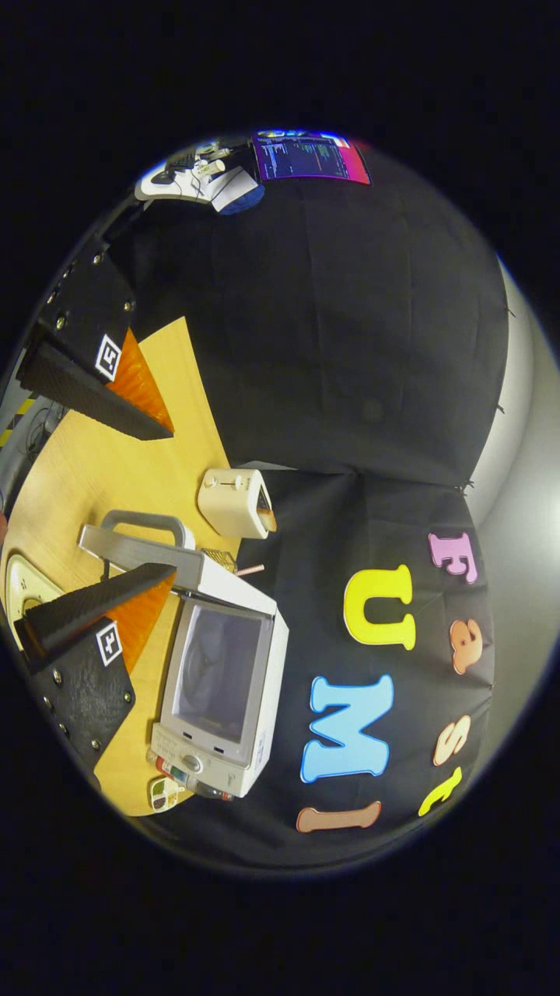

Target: Open the microwave, put the food inside, and close the microwave door.

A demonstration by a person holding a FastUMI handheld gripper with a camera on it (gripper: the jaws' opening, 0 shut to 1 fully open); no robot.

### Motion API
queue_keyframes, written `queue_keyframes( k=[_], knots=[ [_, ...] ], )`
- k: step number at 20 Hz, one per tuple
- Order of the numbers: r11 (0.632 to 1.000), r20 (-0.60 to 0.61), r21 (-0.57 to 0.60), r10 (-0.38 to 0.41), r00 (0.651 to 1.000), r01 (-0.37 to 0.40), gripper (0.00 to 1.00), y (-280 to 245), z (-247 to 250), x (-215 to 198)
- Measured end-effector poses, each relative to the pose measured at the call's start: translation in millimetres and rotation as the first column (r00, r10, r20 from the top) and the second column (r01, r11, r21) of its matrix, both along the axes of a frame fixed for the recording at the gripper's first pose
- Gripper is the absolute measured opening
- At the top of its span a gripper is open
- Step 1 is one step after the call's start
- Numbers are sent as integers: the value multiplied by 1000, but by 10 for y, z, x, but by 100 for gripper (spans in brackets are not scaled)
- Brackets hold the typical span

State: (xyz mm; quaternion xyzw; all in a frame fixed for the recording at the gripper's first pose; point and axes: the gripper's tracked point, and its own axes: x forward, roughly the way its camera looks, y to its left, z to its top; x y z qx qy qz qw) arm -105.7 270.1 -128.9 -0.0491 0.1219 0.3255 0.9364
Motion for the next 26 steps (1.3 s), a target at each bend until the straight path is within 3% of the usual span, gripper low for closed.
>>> queue_keyframes(
  k=[3,12,18,26],
  knots=[
    [998,20,-5,-68,997,68,96,-343,13,127],
    [972,-88,-52,-232,969,228,97,-1201,-496,356],
    [956,-193,-108,-289,938,272,97,-1503,-1047,354],
    [949,-333,-169,-309,891,265,97,-1602,-1652,281]
  ],
)
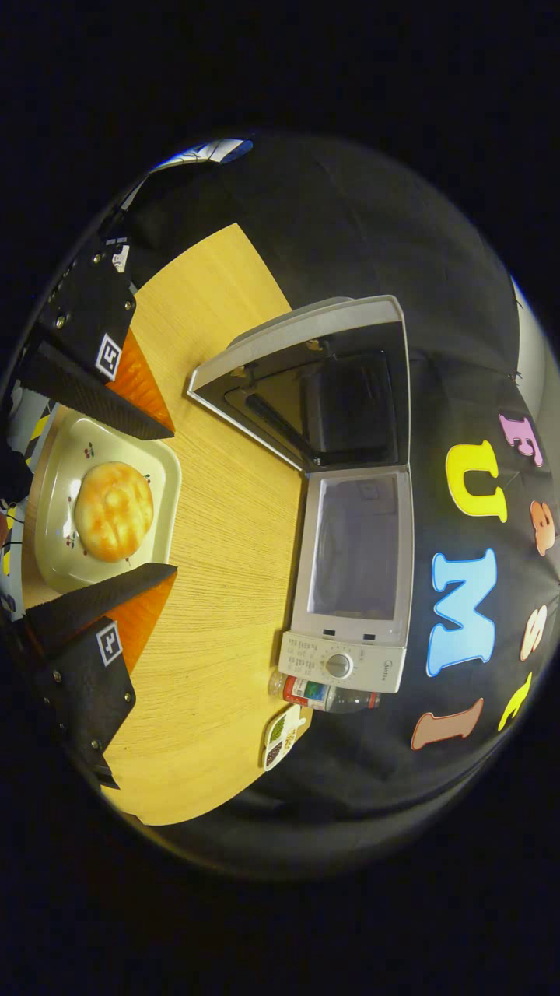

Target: Open the microwave, put the food inside, and close the microwave door.

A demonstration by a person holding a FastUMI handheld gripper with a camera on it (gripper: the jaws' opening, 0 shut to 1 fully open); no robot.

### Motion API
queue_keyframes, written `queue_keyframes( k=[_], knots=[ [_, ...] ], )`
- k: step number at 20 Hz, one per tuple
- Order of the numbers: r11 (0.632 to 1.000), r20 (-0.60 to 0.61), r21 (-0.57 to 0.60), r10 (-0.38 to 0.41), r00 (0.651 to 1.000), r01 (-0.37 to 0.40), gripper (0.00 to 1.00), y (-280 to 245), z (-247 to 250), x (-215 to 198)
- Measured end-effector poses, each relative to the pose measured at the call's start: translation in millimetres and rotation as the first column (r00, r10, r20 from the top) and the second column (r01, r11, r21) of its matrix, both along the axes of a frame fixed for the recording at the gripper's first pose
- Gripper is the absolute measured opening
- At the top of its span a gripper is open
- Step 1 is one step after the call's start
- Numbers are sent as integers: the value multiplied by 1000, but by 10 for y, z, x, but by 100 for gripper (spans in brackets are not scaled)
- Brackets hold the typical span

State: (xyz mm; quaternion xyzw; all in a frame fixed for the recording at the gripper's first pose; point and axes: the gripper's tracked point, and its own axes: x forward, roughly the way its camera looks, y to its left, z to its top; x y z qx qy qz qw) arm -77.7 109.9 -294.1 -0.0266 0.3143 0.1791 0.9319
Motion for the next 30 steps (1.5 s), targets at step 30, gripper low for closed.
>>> queue_keyframes(
  k=[30],
  knots=[
    [999,-59,41,-31,998,33,76,62,61,436]
  ],
)
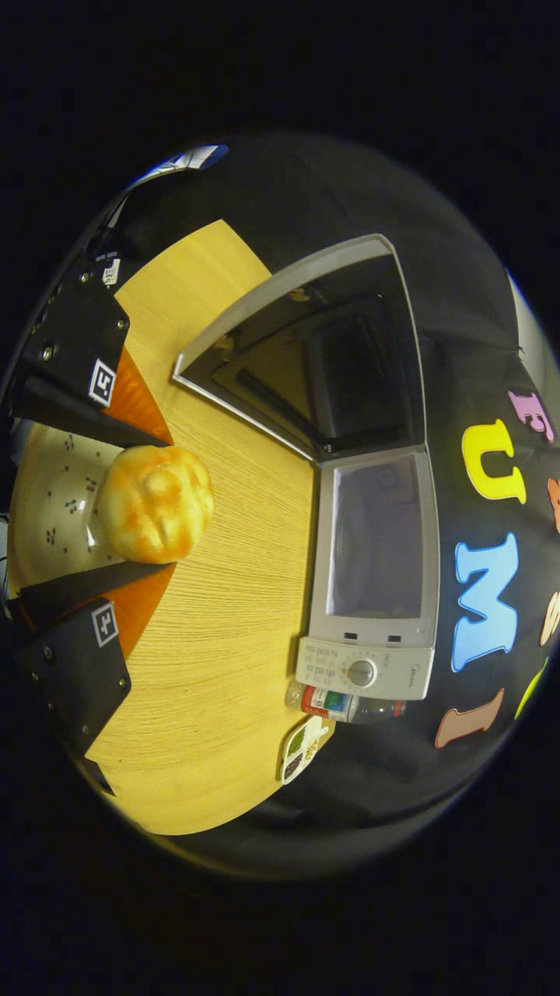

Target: Open the microwave, put the food inside, and close the microwave door.

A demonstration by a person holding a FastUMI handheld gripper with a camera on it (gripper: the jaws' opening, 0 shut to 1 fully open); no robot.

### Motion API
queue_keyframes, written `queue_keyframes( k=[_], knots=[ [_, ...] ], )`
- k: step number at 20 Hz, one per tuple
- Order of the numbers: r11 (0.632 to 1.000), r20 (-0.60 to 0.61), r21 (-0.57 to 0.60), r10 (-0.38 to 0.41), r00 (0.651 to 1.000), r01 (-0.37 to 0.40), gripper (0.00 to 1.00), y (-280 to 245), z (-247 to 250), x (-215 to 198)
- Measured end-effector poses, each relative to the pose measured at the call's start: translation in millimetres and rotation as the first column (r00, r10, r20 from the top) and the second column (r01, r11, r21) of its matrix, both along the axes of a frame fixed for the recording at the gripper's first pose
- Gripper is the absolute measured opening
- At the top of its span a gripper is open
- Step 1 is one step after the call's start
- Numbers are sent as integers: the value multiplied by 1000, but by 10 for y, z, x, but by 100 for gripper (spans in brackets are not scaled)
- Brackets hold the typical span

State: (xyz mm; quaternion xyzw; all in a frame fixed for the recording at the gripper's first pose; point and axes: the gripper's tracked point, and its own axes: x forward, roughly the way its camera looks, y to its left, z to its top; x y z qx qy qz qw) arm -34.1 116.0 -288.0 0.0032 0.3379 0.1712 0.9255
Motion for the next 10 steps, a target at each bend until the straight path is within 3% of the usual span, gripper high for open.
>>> queue_keyframes(
  k=[10],
  knots=[
    [992,106,108,-72,992,60,76,151,384,1046]
  ],
)
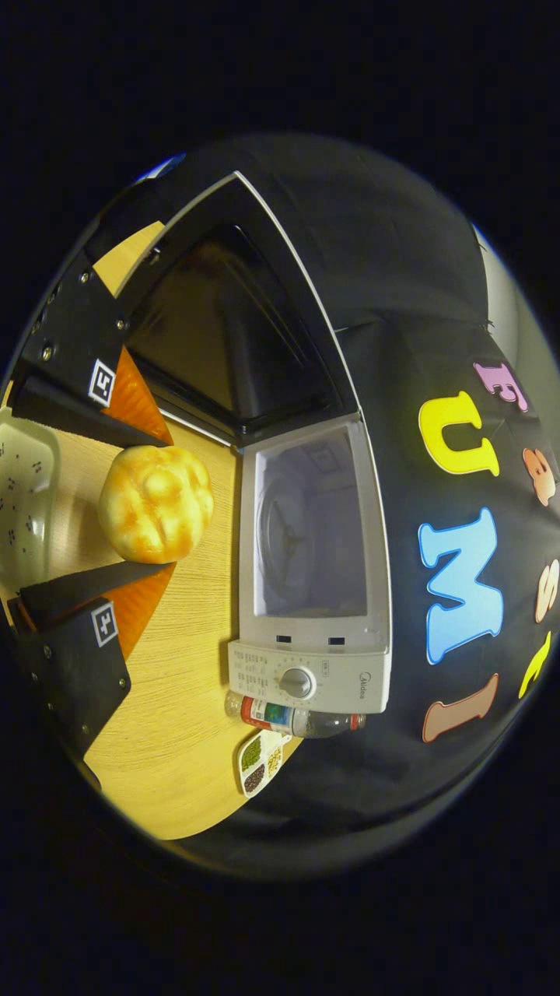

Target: Open the microwave, put the food inside, and close the microwave door.

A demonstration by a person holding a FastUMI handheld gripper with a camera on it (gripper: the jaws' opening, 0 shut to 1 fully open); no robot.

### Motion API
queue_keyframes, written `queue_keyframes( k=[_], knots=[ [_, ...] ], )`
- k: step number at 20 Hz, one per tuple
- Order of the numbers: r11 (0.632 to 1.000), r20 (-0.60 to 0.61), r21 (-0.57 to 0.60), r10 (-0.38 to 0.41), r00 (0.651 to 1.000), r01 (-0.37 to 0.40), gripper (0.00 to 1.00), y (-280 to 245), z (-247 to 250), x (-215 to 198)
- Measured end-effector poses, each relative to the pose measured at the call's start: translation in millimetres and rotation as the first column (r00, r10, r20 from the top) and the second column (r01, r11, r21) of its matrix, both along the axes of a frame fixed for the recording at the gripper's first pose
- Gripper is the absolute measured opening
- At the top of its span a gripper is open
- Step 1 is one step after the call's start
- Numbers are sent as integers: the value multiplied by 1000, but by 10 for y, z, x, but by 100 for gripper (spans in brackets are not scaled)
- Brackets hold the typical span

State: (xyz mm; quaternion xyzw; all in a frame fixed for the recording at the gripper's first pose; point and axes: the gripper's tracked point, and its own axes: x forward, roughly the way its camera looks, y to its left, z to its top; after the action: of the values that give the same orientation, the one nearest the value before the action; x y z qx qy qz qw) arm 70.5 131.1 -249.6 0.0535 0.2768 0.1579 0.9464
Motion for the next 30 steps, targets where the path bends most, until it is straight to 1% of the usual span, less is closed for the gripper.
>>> queue_keyframes(
  k=[9,14,21,23,26,28,30],
  knots=[
    [994,45,103,-44,998,39,76,208,40,794],
    [986,50,151,-85,995,76,76,313,-1,1192],
    [980,70,169,-121,990,108,76,359,-126,1706],
    [978,83,182,-122,989,105,76,399,-157,1825],
    [978,114,175,-136,984,114,76,429,-241,2021],
    [980,108,161,-140,984,121,76,461,-342,2122],
    [980,104,150,-146,984,130,78,483,-432,2232]
  ],
)
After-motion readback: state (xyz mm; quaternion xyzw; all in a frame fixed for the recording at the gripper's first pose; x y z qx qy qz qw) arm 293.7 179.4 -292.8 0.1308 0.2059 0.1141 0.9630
